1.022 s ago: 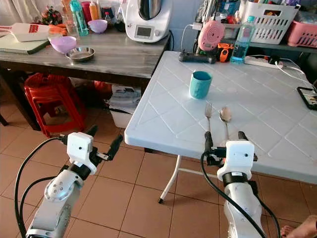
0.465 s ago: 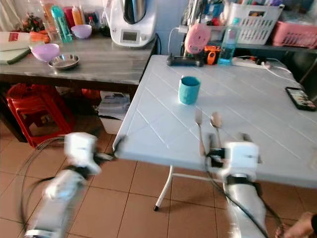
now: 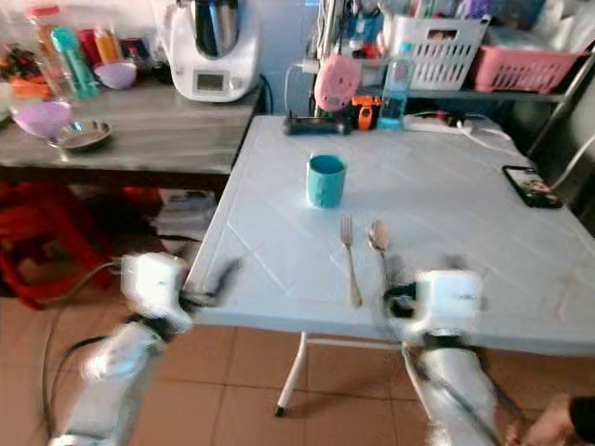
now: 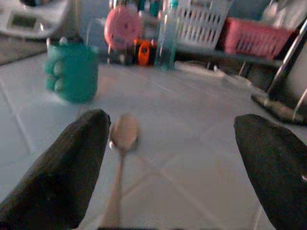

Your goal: Setting the table

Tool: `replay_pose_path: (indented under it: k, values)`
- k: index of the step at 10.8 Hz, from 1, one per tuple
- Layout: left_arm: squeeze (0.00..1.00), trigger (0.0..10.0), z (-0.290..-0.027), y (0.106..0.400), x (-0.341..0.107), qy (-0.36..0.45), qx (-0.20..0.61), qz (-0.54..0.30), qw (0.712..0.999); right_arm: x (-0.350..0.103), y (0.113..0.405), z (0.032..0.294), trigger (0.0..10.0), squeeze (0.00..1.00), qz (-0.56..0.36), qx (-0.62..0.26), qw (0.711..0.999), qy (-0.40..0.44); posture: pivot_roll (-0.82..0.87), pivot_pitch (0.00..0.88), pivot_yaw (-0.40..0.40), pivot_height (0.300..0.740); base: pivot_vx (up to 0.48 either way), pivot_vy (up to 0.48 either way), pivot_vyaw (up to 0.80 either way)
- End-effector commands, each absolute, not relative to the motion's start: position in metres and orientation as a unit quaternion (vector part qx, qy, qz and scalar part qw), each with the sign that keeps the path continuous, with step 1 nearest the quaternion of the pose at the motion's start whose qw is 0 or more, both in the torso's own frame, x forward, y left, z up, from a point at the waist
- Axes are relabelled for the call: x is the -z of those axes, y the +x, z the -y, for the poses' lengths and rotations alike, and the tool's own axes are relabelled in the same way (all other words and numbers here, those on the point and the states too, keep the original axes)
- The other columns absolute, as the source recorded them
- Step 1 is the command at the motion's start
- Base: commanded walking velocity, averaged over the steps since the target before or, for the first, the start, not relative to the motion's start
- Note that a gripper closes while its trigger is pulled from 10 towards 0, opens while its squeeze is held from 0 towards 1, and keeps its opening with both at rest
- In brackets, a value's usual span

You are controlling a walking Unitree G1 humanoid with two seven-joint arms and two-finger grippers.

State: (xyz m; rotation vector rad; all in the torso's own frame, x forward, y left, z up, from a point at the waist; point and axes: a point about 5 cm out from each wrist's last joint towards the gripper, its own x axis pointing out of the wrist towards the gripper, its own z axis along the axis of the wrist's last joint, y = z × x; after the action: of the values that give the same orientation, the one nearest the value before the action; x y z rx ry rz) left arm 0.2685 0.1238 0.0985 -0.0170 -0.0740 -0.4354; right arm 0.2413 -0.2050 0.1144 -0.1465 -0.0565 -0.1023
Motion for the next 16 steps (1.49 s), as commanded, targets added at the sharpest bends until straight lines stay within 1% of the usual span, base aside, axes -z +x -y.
replay_pose_path:
  k: [1,4,6,7,9,10,13,16]
  values:
    - [0.00,10.0,-0.136,0.270,-0.102,0.005,0.203,0.038,0.978,-0.118,0.244,0.196,10.0,0.25,0.038,0.035,0.997,-0.064,-0.01,0.000,-0.006,0.740,0.285,0.000,0.00]
    - [0.00,10.0,-0.136,0.269,-0.100,0.007,0.205,0.035,0.978,-0.117,0.245,0.194,10.0,0.24,0.037,0.031,0.997,-0.060,-0.01,0.000,-0.005,0.740,0.280,0.000,0.00]
    - [0.00,10.0,-0.138,0.269,-0.100,0.009,0.201,0.043,0.979,-0.117,0.246,0.192,10.0,0.24,0.036,0.028,0.997,-0.059,-0.01,0.000,-0.005,0.740,0.000,0.000,0.00]
    - [0.00,10.0,-0.138,0.267,-0.098,0.014,0.213,0.040,0.976,-0.116,0.249,0.191,10.0,0.24,0.027,0.029,0.997,-0.068,-0.01,0.000,-0.009,0.740,0.000,0.000,0.00]
    - [0.00,10.0,-0.131,0.258,-0.094,0.000,0.291,0.020,0.956,-0.117,0.255,0.194,10.0,0.24,0.014,0.030,0.997,-0.070,-0.01,0.000,-0.010,0.740,0.000,0.000,0.00]
    - [0.00,10.0,-0.131,0.257,-0.093,0.005,0.313,0.017,0.950,-0.117,0.257,0.195,10.0,0.00,0.009,0.030,0.997,-0.070,-0.01,0.000,-0.008,0.740,0.000,0.000,0.00]
    - [0.00,10.0,-0.126,0.253,-0.092,-0.012,0.360,0.006,0.933,-0.112,0.257,0.198,10.0,0.00,-0.009,0.033,0.997,-0.065,-0.01,0.000,-0.009,0.740,0.000,0.000,0.00]
    - [0.00,10.0,-0.125,0.252,-0.092,-0.022,0.379,-0.003,0.925,-0.103,0.261,0.205,10.0,0.00,-0.047,0.028,0.996,-0.070,-0.01,0.000,-0.010,0.740,0.000,0.000,0.00]
